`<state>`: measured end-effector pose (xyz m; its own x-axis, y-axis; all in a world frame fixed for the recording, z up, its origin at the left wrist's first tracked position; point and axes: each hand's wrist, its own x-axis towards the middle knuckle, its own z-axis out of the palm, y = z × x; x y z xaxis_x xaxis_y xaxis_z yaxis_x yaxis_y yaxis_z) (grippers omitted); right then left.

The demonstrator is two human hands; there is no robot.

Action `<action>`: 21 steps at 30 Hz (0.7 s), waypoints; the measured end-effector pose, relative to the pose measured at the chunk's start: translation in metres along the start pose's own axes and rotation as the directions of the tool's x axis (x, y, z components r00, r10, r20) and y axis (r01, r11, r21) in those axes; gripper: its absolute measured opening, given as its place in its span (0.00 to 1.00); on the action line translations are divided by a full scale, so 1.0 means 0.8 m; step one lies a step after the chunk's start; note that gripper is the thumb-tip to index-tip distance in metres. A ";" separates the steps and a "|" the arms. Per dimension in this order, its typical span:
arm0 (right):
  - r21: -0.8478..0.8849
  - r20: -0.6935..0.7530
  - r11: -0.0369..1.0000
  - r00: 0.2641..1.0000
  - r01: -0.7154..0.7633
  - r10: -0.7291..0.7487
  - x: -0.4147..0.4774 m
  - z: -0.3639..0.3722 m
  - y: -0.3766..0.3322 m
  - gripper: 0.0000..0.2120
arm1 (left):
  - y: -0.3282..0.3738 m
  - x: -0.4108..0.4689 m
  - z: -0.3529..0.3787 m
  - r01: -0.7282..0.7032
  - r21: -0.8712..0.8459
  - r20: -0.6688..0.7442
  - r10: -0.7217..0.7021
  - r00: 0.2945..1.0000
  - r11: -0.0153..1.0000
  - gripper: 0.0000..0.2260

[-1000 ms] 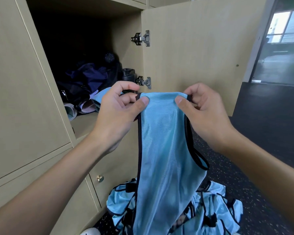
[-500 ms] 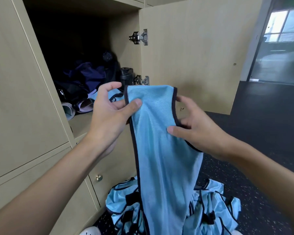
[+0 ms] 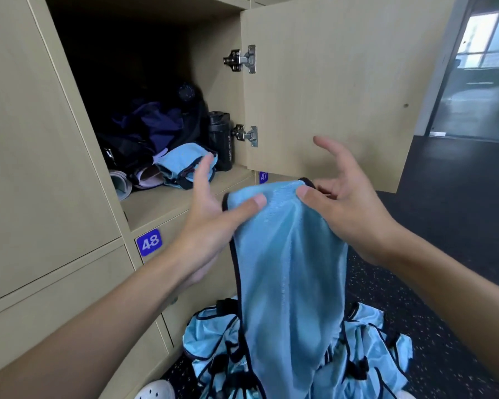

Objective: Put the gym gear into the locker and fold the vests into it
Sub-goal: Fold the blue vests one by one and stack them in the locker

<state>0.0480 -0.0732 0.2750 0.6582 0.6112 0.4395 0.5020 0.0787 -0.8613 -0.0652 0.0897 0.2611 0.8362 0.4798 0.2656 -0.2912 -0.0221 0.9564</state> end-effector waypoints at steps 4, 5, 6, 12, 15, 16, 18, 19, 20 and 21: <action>0.024 -0.073 1.000 0.997 -0.003 0.005 0.004 -0.009 0.002 0.29 | -0.007 -0.007 0.008 -0.005 0.029 0.102 0.002 0.995 1.000 0.39; 0.023 -0.030 0.999 0.999 -0.041 0.042 0.005 -0.012 0.004 0.30 | -0.003 -0.007 0.009 -0.017 0.020 0.094 0.015 0.995 1.000 0.36; 0.019 0.041 0.996 0.995 -0.090 0.089 0.004 -0.014 0.004 0.33 | 0.001 -0.004 0.008 -0.032 0.017 0.061 0.031 0.998 0.999 0.33; 0.029 0.165 0.989 0.977 -0.145 0.139 -0.002 -0.011 0.005 0.41 | -0.005 0.000 0.001 -0.021 0.091 -0.078 0.028 0.997 0.996 0.32; 0.027 0.073 0.991 0.989 -0.128 0.125 0.001 -0.015 0.004 0.38 | -0.017 -0.013 0.004 0.067 0.177 0.066 -0.080 0.995 0.982 0.36; 0.026 0.056 0.991 0.990 -0.130 0.129 0.001 -0.017 0.004 0.37 | -0.017 -0.013 0.005 0.058 0.162 0.083 -0.073 0.994 0.985 0.35; 0.037 0.027 0.990 0.991 -0.135 0.134 0.003 -0.019 0.007 0.36 | -0.013 -0.009 0.005 0.012 0.082 0.067 -0.017 0.998 0.997 0.33; 0.054 0.019 0.989 0.991 -0.134 0.133 0.004 -0.020 0.008 0.36 | -0.010 -0.007 0.005 -0.007 0.040 0.059 0.004 0.998 0.999 0.31; 0.070 0.021 0.989 0.991 -0.130 0.129 0.004 -0.020 0.008 0.35 | -0.009 -0.006 0.006 -0.018 0.021 0.060 0.017 0.998 1.000 0.29; 0.078 0.031 0.989 0.992 -0.125 0.122 0.004 -0.019 0.007 0.35 | -0.010 -0.005 0.008 -0.026 0.029 0.077 0.024 0.997 0.999 0.28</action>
<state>0.0609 -0.0827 0.2756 0.6972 0.6401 0.3227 0.3706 0.0634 -0.9266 -0.0634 0.0827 0.2532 0.8624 0.4102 0.2967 -0.2990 -0.0602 0.9523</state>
